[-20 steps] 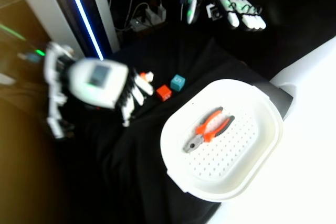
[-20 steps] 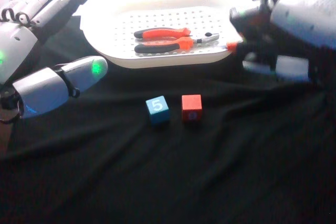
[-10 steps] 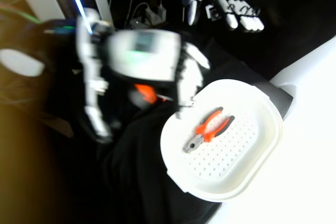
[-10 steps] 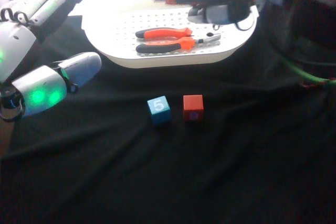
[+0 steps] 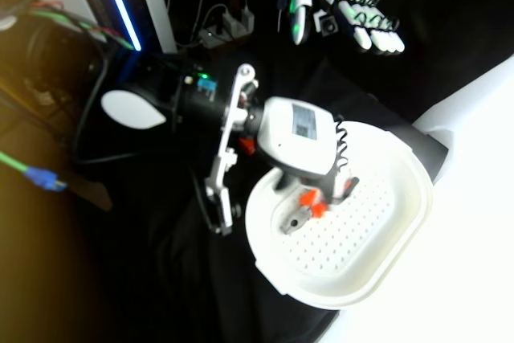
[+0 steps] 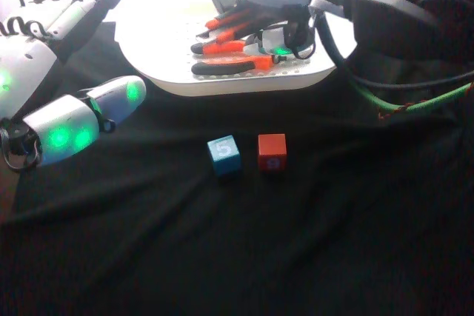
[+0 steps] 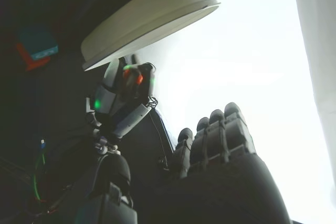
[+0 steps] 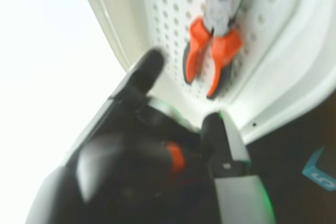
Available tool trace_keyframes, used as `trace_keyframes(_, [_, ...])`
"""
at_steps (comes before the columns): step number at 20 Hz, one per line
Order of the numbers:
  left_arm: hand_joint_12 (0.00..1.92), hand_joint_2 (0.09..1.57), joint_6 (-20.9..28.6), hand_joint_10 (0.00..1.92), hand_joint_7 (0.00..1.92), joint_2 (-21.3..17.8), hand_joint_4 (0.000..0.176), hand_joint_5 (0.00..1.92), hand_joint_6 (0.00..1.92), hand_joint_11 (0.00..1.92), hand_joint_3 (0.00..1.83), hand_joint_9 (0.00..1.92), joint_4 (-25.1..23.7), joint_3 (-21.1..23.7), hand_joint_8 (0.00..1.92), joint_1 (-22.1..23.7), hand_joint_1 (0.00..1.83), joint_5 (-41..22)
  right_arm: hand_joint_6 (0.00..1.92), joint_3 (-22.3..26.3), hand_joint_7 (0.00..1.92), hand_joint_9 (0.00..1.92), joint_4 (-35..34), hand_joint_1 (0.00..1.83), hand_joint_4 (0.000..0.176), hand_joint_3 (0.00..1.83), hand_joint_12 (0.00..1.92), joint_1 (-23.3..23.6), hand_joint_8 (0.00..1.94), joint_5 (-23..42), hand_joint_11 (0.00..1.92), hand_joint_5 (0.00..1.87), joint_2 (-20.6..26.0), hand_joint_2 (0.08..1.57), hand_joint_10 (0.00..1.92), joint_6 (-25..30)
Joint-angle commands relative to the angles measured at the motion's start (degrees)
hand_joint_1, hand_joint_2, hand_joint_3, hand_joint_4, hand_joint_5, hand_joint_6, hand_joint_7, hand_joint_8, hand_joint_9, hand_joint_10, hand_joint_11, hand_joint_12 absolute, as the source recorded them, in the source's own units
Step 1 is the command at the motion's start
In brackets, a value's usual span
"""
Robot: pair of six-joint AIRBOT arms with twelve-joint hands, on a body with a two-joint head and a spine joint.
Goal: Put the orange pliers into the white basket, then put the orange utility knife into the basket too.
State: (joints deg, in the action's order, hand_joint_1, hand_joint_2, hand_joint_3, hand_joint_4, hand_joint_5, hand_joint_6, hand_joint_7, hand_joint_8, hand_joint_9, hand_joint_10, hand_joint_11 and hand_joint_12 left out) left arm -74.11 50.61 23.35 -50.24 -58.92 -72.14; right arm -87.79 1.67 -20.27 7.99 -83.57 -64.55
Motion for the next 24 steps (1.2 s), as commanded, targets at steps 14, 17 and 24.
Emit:
trace_keyframes(14, [0.0,1.35,0.3,0.0,0.0,-0.3,0.056,0.0,0.0,0.0,0.01,0.0,-0.9,0.4,0.0,0.3,0.16,-7.3,0.0,18.4,0.0,0.0,-2.1,0.33,0.062,0.0,0.0,2.1,0.0,23.0,0.0,0.0,16.5,1.02,0.0,-0.2])
trace_keyframes(17, [0.0,1.36,0.3,0.0,0.0,-1.2,0.06,0.0,0.0,0.0,0.01,0.0,-0.9,1.1,0.0,-0.4,0.22,-8.6,0.0,25.7,0.0,0.0,-2.0,0.22,0.105,0.0,0.0,-1.0,0.0,29.9,0.0,0.0,24.7,1.02,0.0,-0.2])
trace_keyframes(24, [0.0,1.32,0.3,0.0,0.0,-4.3,0.1,0.0,0.0,0.0,0.0,0.0,-0.9,2.8,0.0,-2.5,0.1,-13.3,0.0,36.4,0.0,0.0,-4.6,0.01,0.155,0.03,0.0,-14.2,0.0,47.6,0.0,0.0,38.9,1.13,0.0,-0.2])
